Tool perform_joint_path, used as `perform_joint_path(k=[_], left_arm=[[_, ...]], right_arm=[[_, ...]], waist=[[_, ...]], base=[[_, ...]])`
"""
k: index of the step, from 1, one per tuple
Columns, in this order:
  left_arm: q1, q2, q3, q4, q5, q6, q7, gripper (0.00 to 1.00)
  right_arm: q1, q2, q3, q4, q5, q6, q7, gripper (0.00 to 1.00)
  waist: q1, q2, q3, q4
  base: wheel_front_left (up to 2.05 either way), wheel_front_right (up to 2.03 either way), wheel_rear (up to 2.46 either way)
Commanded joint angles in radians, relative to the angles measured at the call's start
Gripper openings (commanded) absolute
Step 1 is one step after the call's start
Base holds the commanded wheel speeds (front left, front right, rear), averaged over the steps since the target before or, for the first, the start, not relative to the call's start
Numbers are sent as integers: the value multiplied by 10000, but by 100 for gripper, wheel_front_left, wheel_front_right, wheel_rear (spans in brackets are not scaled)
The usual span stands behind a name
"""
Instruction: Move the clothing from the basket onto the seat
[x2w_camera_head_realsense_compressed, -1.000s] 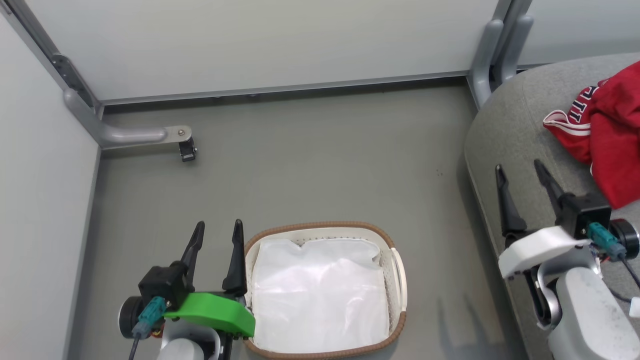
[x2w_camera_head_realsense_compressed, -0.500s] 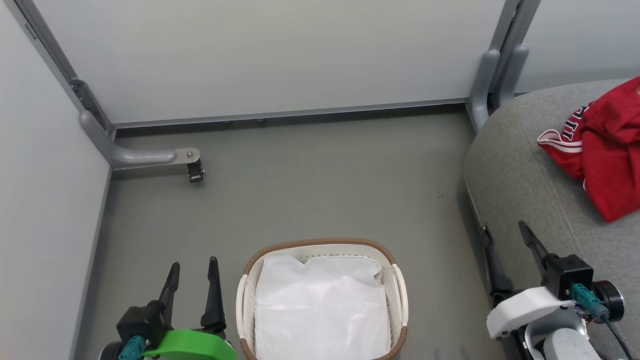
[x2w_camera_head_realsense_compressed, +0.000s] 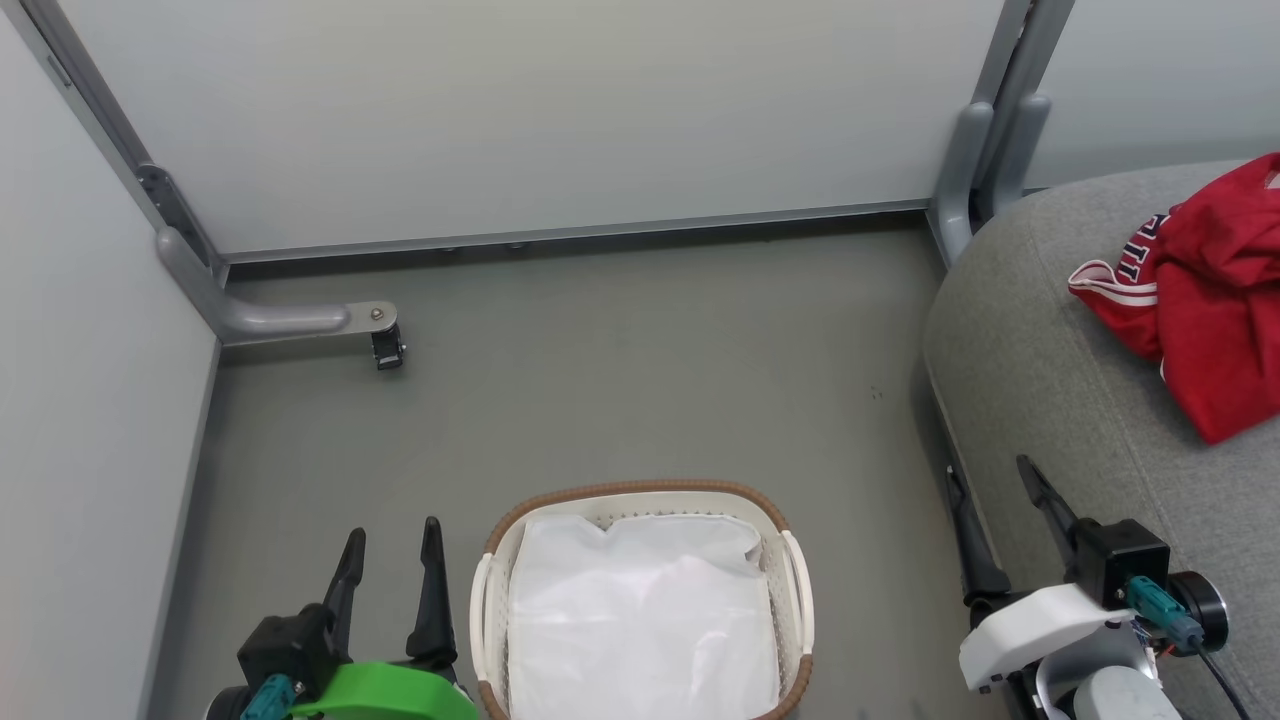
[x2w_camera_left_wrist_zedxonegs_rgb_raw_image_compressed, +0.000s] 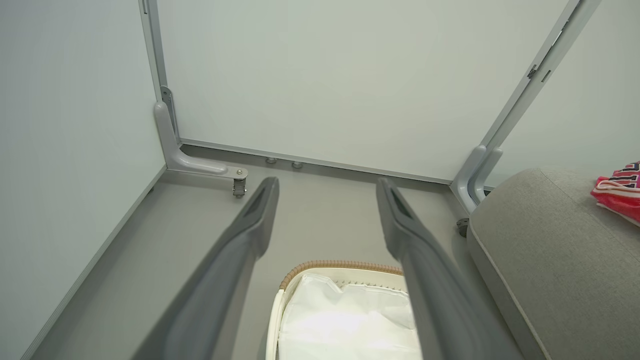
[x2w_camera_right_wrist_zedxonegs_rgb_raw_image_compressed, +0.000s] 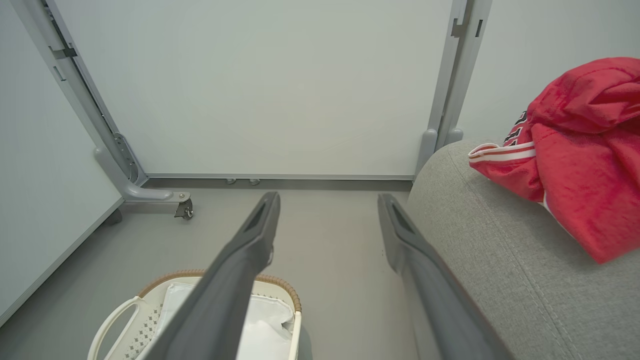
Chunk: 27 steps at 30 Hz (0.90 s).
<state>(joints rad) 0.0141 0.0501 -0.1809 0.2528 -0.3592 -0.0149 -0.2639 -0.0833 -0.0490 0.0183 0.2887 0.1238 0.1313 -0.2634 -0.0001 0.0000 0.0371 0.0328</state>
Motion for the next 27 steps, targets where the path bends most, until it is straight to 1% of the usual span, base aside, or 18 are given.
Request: perform_joint_path(k=[1,10,11,16,27], left_arm=[[130,10,20,6,-15,-26,-7,100],[99,9,72,30,-60,-85,-7,100],[3,-2,60,41,-45,-46,1,0],[1,-6,53,395,-205,-48,31,0],[-189,68,398,328,-2119,-214,517,0]], right_arm=[[125,-31,17,28,27,-10,-18,100],[121,-32,56,40,88,-10,-18,100],[3,2,46,22,42,0,2,0],[137,70,20,375,187,2,71,0],[70,56,-187,244,2375,1,629,0]], waist=[[1,0,2,7],[1,0,-1,19],[1,0,-1,20],[1,0,-4,18],[1,0,-34,-12]], base=[[0,0,0],[0,0,0],[0,0,0],[0,0,0],[0,0,0]])
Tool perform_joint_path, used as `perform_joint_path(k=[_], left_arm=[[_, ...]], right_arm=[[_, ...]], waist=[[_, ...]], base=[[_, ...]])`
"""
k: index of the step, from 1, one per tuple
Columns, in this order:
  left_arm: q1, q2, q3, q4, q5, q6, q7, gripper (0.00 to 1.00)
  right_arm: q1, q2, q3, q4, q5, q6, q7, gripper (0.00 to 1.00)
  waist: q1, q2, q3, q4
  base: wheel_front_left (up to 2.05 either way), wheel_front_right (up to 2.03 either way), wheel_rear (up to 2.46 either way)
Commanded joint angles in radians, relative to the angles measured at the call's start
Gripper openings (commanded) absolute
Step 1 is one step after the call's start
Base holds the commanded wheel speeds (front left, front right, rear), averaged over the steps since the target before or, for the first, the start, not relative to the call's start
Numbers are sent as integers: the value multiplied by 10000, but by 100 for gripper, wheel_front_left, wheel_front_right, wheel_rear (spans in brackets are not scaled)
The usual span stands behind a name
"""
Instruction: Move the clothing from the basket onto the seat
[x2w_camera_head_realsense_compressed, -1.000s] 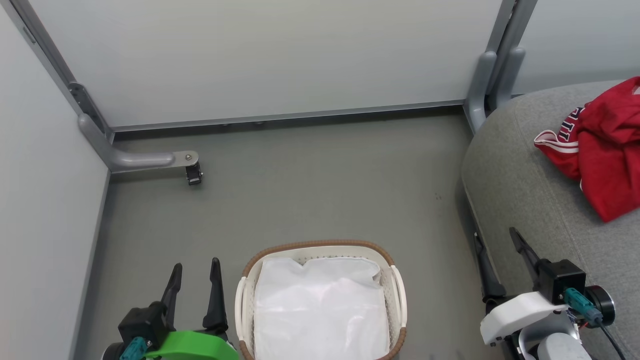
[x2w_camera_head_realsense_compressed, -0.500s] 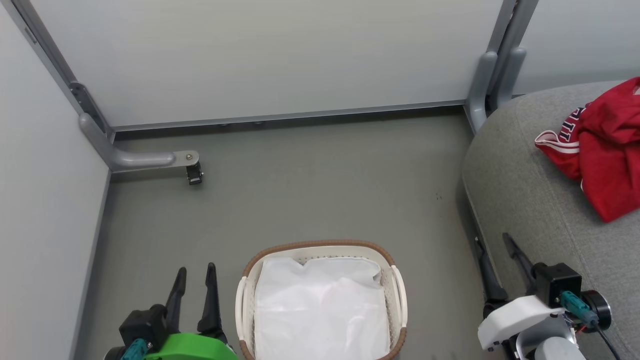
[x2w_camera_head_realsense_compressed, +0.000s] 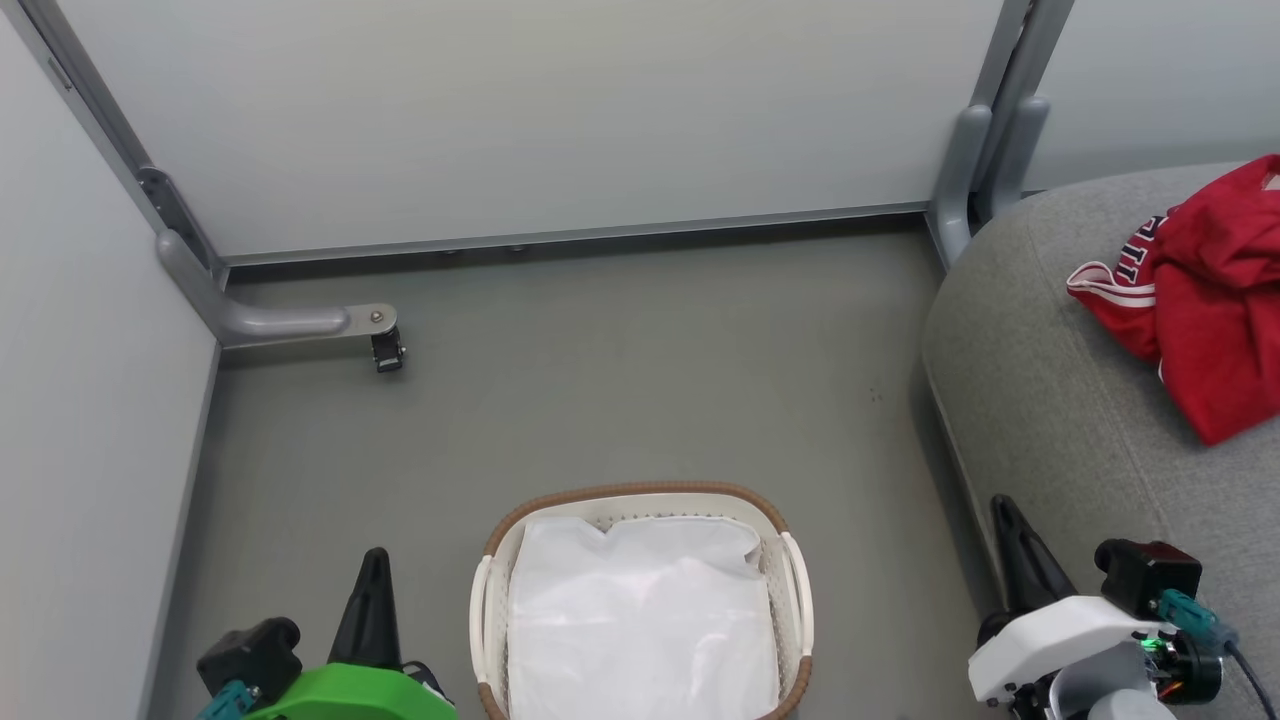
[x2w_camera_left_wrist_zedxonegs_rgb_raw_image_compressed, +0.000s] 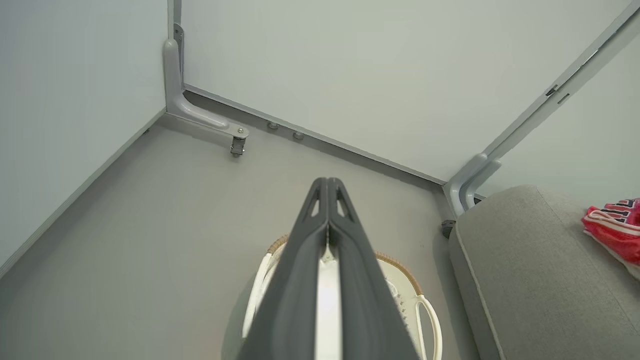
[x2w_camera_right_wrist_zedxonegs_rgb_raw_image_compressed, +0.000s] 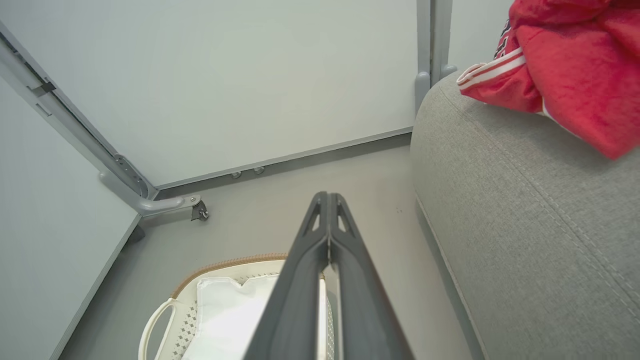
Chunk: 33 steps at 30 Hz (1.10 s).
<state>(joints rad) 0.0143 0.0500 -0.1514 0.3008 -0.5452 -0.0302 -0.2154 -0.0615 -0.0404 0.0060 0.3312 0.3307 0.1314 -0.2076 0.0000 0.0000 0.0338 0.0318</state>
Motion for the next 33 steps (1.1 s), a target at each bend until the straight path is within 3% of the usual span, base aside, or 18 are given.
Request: perform_joint_path(k=[1,33], left_arm=[[-208,75,129,-154,-399,-72,68,0],[-660,183,988,-344,-4625,-454,1227,0]], right_arm=[[-151,-32,-78,-193,469,-1,108,0],[-308,-69,-527,-495,5392,-4,1345,0]], waist=[[0,0,-4,-4],[0,0,-89,-93]], base=[[0,0,0],[0,0,0]])
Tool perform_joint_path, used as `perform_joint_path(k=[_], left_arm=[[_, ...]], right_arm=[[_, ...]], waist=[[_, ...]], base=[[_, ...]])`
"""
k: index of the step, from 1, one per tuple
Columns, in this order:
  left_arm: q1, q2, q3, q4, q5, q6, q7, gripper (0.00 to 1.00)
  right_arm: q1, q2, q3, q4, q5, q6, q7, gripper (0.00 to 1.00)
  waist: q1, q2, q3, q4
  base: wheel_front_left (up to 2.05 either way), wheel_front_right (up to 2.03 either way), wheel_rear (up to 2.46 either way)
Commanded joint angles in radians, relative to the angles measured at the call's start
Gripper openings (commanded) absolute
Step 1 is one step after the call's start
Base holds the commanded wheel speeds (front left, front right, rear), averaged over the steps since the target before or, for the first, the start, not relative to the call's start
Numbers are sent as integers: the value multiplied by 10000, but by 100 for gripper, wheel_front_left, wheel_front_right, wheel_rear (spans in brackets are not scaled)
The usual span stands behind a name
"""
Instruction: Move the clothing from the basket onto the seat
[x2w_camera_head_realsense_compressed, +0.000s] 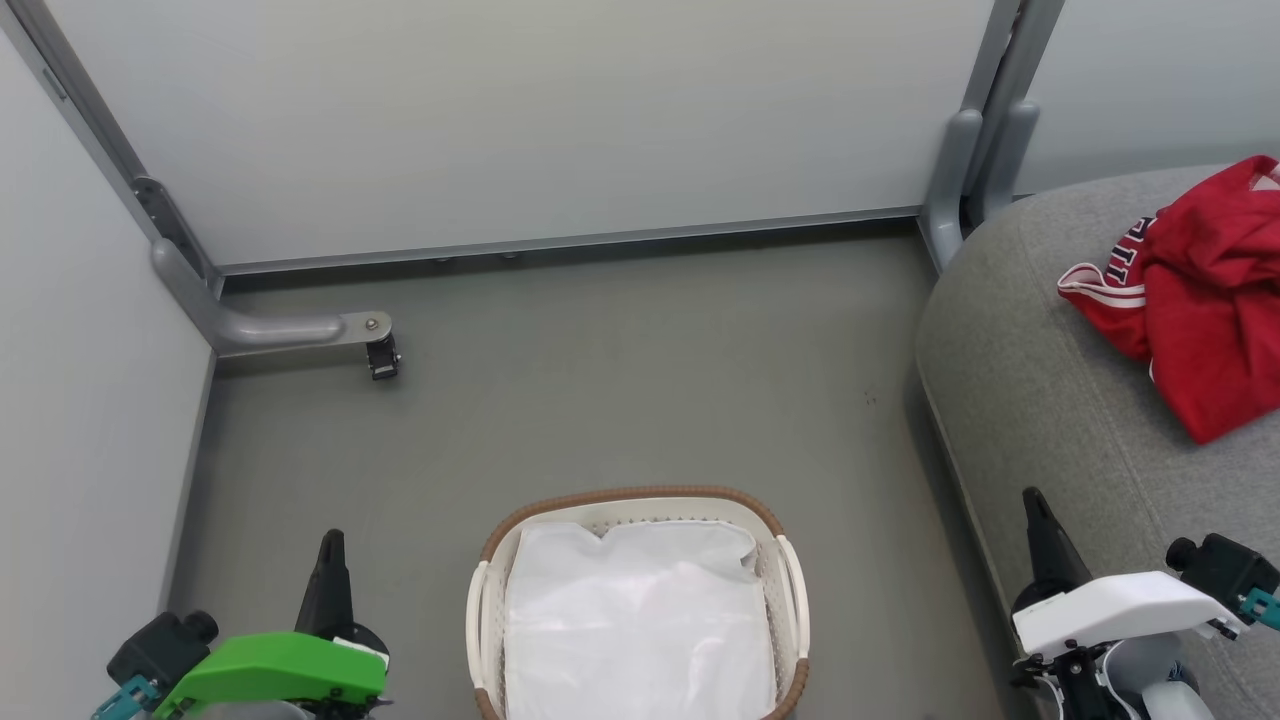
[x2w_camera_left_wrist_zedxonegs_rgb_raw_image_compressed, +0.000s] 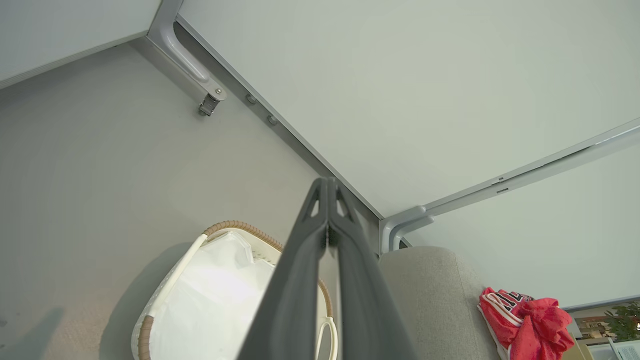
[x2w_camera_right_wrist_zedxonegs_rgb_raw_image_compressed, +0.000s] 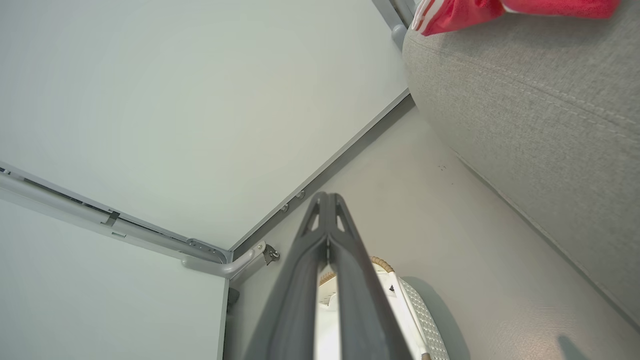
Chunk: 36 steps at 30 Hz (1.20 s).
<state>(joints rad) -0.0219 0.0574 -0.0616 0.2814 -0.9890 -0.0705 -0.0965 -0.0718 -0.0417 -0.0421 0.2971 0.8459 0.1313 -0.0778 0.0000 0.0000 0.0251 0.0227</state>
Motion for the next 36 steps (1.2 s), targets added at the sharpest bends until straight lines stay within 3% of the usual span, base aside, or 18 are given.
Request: perform_joint_path(k=[1,36], left_arm=[[-306,109,113,-153,-288,-62,66,0],[-652,118,862,-286,-3484,-368,1043,0]], right_arm=[[-210,-57,-56,-160,353,-2,77,0],[-309,-85,-410,-367,4153,-5,1046,0]], waist=[[0,0,-4,-4],[0,0,-97,-100]], base=[[0,0,0],[0,0,0]])
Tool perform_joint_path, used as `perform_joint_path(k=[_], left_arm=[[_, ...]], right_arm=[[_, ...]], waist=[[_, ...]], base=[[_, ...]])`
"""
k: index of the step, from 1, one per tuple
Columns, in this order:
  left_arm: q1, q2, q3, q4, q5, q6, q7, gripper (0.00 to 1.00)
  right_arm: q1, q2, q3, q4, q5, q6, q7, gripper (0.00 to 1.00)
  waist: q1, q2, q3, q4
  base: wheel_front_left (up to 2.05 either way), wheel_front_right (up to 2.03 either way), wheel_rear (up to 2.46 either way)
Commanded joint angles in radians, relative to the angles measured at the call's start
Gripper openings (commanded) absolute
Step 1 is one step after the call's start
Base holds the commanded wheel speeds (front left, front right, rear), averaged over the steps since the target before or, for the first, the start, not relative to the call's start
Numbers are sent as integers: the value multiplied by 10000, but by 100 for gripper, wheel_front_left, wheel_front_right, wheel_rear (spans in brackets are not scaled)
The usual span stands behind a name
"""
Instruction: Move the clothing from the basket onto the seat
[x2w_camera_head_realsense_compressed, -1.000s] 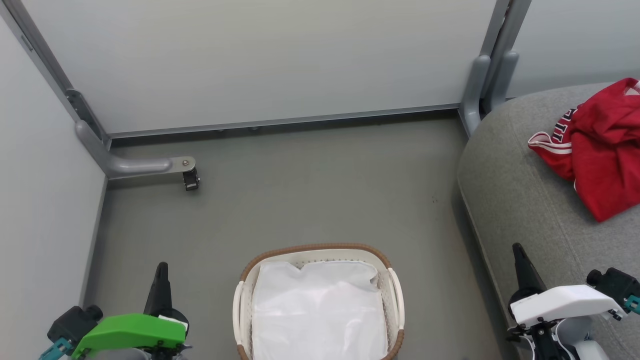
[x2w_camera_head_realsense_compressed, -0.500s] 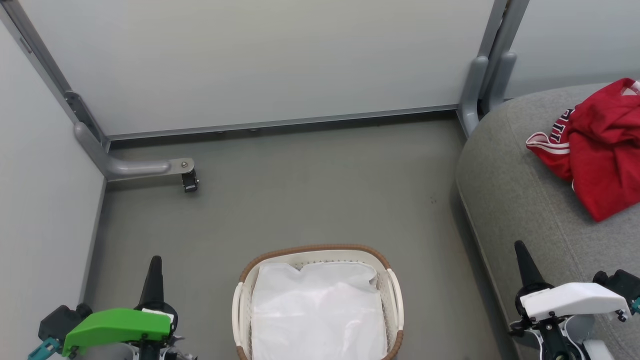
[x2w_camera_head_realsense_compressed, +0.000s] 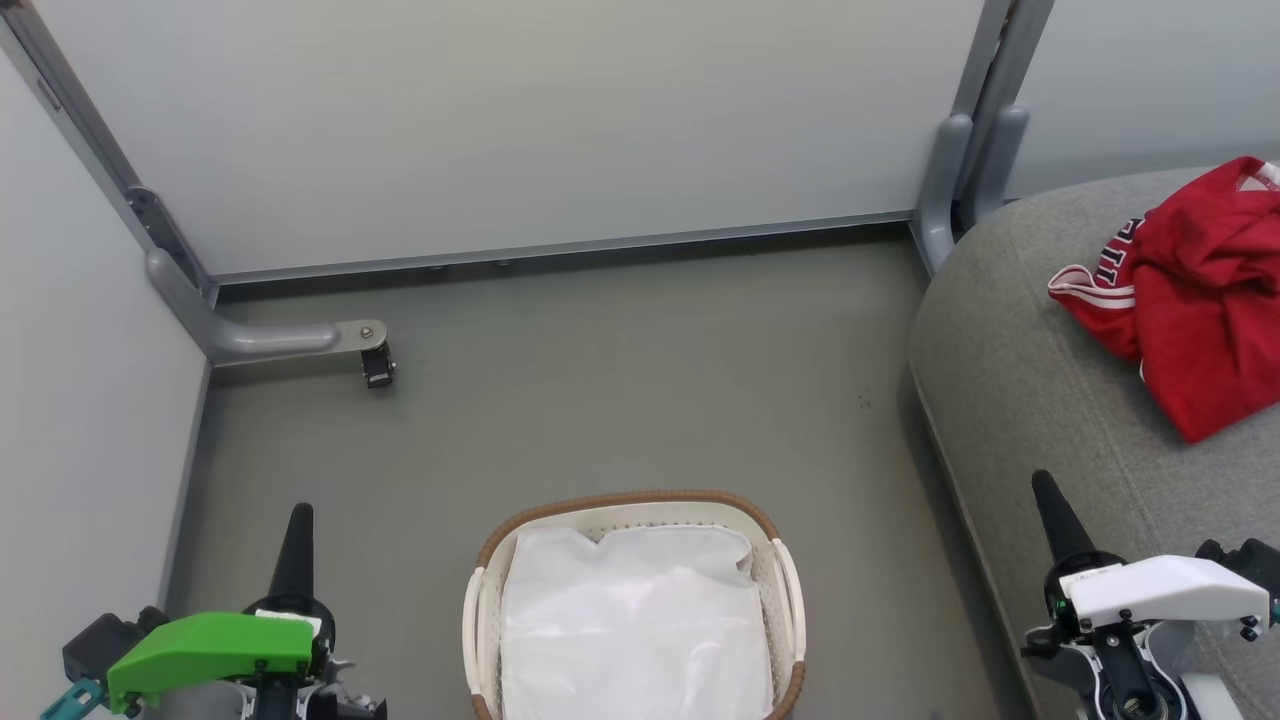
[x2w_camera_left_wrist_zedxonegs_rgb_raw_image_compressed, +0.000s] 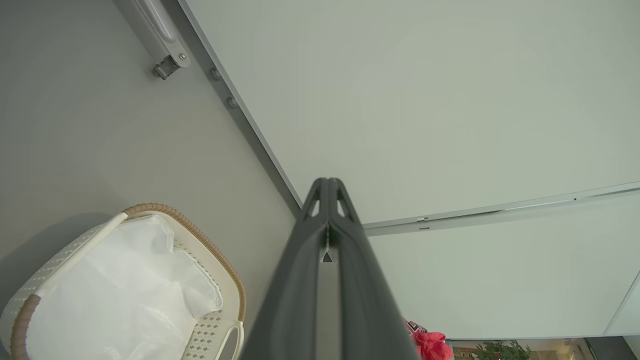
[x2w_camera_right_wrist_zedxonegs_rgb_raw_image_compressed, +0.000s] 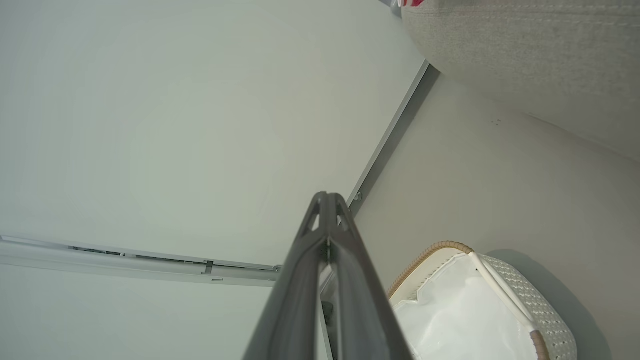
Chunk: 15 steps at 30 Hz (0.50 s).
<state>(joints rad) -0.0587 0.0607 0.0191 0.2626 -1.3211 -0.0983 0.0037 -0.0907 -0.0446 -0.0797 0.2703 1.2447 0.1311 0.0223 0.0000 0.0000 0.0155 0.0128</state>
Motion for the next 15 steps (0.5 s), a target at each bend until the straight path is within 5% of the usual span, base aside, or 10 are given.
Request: perform_joint_path(k=[1,15], left_arm=[[-292,85,74,-102,-244,-92,66,0],[-392,74,338,-145,-1242,-180,388,0]], right_arm=[[-124,-57,-45,-105,271,-3,70,0],[-171,-67,-164,-173,1485,-3,389,0]], waist=[[0,0,-4,-4],[0,0,-41,-43]], base=[[0,0,0],[0,0,0]])
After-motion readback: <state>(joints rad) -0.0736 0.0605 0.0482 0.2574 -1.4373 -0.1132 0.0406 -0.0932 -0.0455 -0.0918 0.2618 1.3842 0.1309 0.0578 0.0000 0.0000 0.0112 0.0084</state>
